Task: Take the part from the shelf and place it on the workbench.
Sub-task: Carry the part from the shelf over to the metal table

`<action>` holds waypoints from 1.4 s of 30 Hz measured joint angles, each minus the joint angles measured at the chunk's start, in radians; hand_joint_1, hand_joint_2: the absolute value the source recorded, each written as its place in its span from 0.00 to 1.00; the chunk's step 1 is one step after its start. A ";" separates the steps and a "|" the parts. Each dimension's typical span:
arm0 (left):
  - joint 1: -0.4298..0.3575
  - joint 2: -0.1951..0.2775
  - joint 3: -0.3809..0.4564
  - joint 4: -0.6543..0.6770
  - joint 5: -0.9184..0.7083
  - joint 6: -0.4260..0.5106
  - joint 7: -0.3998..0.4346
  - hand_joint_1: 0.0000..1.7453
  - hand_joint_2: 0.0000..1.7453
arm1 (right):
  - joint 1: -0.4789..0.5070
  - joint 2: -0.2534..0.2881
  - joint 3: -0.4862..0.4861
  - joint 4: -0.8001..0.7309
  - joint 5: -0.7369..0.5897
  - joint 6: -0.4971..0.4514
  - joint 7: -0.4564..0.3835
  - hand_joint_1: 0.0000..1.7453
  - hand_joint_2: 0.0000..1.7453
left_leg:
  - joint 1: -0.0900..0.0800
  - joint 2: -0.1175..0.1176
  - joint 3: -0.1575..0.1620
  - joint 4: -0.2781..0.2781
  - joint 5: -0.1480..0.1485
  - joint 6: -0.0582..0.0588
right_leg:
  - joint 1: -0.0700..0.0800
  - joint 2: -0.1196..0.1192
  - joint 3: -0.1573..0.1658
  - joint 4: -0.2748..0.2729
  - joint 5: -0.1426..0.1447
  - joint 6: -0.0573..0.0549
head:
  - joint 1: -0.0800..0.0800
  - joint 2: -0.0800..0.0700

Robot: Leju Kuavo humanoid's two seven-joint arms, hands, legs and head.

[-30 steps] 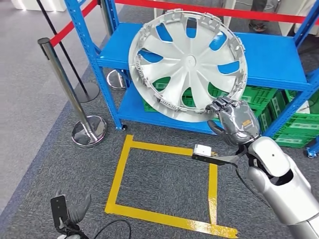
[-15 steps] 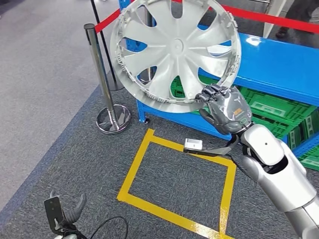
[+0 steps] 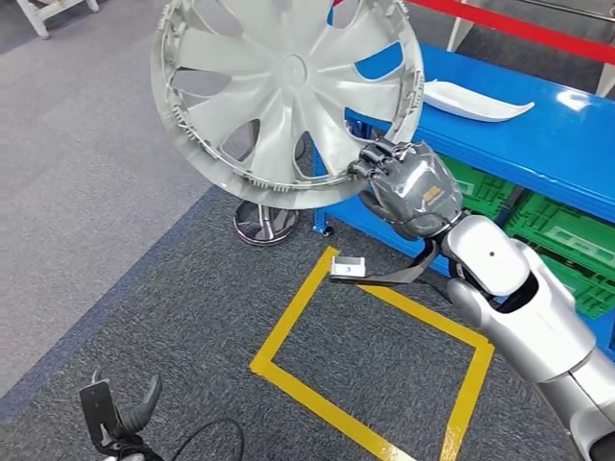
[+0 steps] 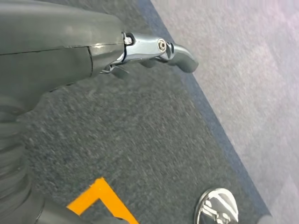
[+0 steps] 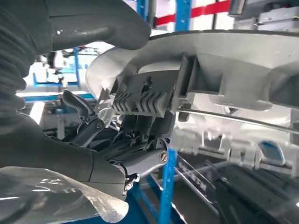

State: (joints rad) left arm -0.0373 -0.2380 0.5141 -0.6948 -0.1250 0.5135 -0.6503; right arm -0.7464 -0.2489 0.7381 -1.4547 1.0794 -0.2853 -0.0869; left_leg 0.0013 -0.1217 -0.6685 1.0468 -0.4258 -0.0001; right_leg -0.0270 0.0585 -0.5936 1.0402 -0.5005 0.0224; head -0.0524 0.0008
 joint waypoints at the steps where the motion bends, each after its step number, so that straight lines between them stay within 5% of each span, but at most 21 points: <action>1: 0.000 0.000 0.002 0.000 0.000 0.000 0.000 0.00 1.00 | -0.003 0.003 0.004 0.000 0.000 0.000 0.000 1.00 1.00 | -0.002 0.026 -0.009 0.020 -0.013 -0.006 | -0.001 -0.014 0.003 -0.004 0.002 -0.005 | -0.003 0.000; 3: -0.002 0.000 0.004 -0.001 -0.001 0.000 -0.001 0.00 1.00 | -0.008 0.007 0.007 0.001 0.000 0.001 0.001 1.00 1.00 | -0.002 0.090 -0.053 0.119 -0.065 -0.019 | 0.001 -0.044 0.007 -0.006 0.001 -0.014 | -0.009 0.000; 6: -0.001 -0.001 0.007 -0.001 -0.001 0.000 0.000 0.00 1.00 | -0.015 0.010 0.010 0.002 -0.001 0.001 0.002 1.00 1.00 | 0.009 0.110 -0.119 0.265 -0.113 -0.029 | 0.005 -0.089 0.009 -0.005 -0.003 -0.019 | -0.010 0.000; 8: 0.000 -0.001 0.009 -0.001 0.000 0.000 0.000 0.00 1.00 | -0.019 0.013 0.013 0.002 -0.001 0.001 0.001 1.00 1.00 | 0.012 0.118 -0.087 0.206 -0.065 -0.030 | 0.005 -0.114 0.014 -0.005 -0.007 -0.018 | -0.010 0.000; 10: -0.001 -0.001 0.009 -0.001 -0.002 0.000 -0.001 0.00 1.00 | -0.024 0.015 0.016 0.002 -0.001 0.001 0.001 1.00 1.00 | 0.005 0.154 -0.021 0.075 -0.010 -0.026 | 0.008 -0.137 0.020 -0.005 -0.014 -0.013 | -0.010 0.000; 13: -0.004 -0.002 0.010 -0.001 -0.012 0.001 -0.002 0.00 1.00 | -0.037 0.018 0.021 0.007 -0.001 0.002 0.003 1.00 1.00 | -0.012 0.182 0.010 -0.003 0.001 -0.005 | 0.016 -0.167 0.022 -0.009 -0.017 -0.002 | -0.009 0.000; 15: -0.002 -0.001 0.010 -0.002 -0.018 0.005 -0.003 0.00 1.00 | -0.042 0.023 0.028 0.012 0.000 0.000 0.003 1.00 1.00 | -0.012 0.160 0.011 -0.012 0.004 0.010 | 0.014 -0.176 0.024 -0.010 -0.024 0.007 | -0.009 0.000; 17: -0.002 -0.001 0.011 -0.005 -0.022 0.010 -0.003 0.00 1.00 | -0.045 0.027 0.033 0.018 0.011 -0.003 0.007 1.00 1.00 | -0.008 0.138 0.016 -0.020 0.009 0.025 | 0.009 -0.131 0.002 0.037 -0.058 0.011 | -0.007 0.000; 20: -0.002 -0.004 0.012 -0.009 -0.028 0.013 -0.001 0.00 1.00 | -0.046 0.027 0.044 0.029 0.023 -0.009 0.016 1.00 1.00 | -0.007 0.101 0.015 -0.021 0.010 0.037 | 0.009 -0.064 -0.098 0.226 -0.133 0.009 | -0.002 0.000; 22: 0.001 -0.006 0.012 -0.010 -0.040 0.024 -0.005 0.00 1.00 | -0.045 0.027 0.052 0.034 0.016 -0.013 0.016 1.00 1.00 | -0.008 0.073 0.016 -0.019 0.010 0.038 | 0.009 -0.057 -0.130 0.267 -0.120 0.008 | -0.002 0.000; 25: 0.004 -0.010 0.013 -0.014 -0.062 0.061 -0.023 0.00 1.00 | -0.045 0.027 0.058 0.035 0.012 -0.014 0.016 1.00 1.00 | -0.006 0.030 0.014 -0.009 0.007 0.033 | 0.004 -0.024 -0.064 0.102 -0.016 0.006 | -0.002 0.000; 27: 0.007 -0.016 0.013 -0.027 -0.063 0.080 -0.029 0.00 1.00 | -0.044 0.027 0.058 0.036 0.011 -0.015 0.017 1.00 1.00 | -0.003 0.007 0.004 0.000 0.007 0.023 | 0.001 0.008 -0.025 0.024 0.004 0.006 | -0.003 0.000; 29: 0.017 -0.023 0.013 -0.047 -0.055 0.082 -0.031 0.00 1.00 | -0.041 0.027 0.058 0.036 0.008 -0.018 0.018 1.00 1.00 | 0.001 -0.013 -0.005 0.000 0.013 0.011 | 0.003 0.004 -0.016 0.012 0.000 0.003 | -0.004 0.000; 30: 0.023 -0.025 0.013 -0.056 -0.051 0.079 -0.031 0.00 1.00 | -0.039 0.026 0.058 0.036 0.007 -0.020 0.018 1.00 1.00 | 0.001 -0.008 -0.007 0.000 0.013 0.005 | 0.003 -0.007 -0.013 0.009 0.003 -0.001 | -0.004 0.000; 32: 0.030 -0.027 0.013 -0.066 -0.043 0.072 -0.032 0.00 1.00 | -0.036 0.026 0.057 0.035 0.004 -0.023 0.018 1.00 1.00 | -0.003 0.041 -0.023 0.036 -0.010 -0.005 | 0.002 -0.029 -0.007 0.002 0.006 -0.011 | -0.009 0.000; 34: 0.029 -0.027 0.012 -0.069 -0.041 0.068 -0.032 0.00 1.00 | -0.032 0.025 0.053 0.034 0.002 -0.027 0.018 1.00 1.00 | -0.002 0.096 -0.071 0.142 -0.065 -0.013 | 0.004 -0.054 -0.003 0.000 0.006 -0.018 | -0.015 0.000; 36: 0.030 -0.027 0.012 -0.070 -0.039 0.067 -0.032 0.00 1.00 | -0.029 0.022 0.047 0.034 0.001 -0.029 0.019 1.00 1.00 | 0.004 0.108 -0.120 0.248 -0.104 -0.018 | 0.006 -0.080 -0.002 0.000 0.003 -0.021 | -0.016 0.000; 37: 0.032 -0.027 0.012 -0.070 -0.037 0.067 -0.032 0.00 1.00 | -0.027 0.020 0.045 0.034 0.001 -0.030 0.018 1.00 1.00 | 0.006 0.109 -0.124 0.261 -0.099 -0.018 | 0.007 -0.093 -0.001 0.000 0.001 -0.022 | -0.016 0.000; 39: 0.035 -0.027 0.012 -0.070 -0.036 0.066 -0.032 0.00 1.00 | -0.024 0.018 0.041 0.032 0.001 -0.031 0.018 1.00 1.00 | 0.007 0.123 -0.081 0.179 -0.046 -0.015 | 0.007 -0.117 0.003 0.000 -0.003 -0.021 | -0.016 0.000; 42: 0.032 -0.027 0.012 -0.070 -0.035 0.066 -0.032 0.00 1.00 | -0.021 0.014 0.033 0.028 0.000 -0.034 0.018 1.00 1.00 | -0.014 0.203 0.002 0.017 0.005 0.000 | 0.014 -0.148 0.010 0.000 -0.012 -0.011 | -0.015 0.000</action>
State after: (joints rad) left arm -0.0056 -0.2655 0.5264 -0.7649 -0.1599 0.5794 -0.6821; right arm -0.7675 -0.2347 0.7712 -1.4263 1.0799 -0.3189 -0.0691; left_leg -0.0123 0.0811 -0.6662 1.0637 -0.4213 -0.0003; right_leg -0.0131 -0.0896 -0.5836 1.0398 -0.5123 0.0111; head -0.0678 0.0008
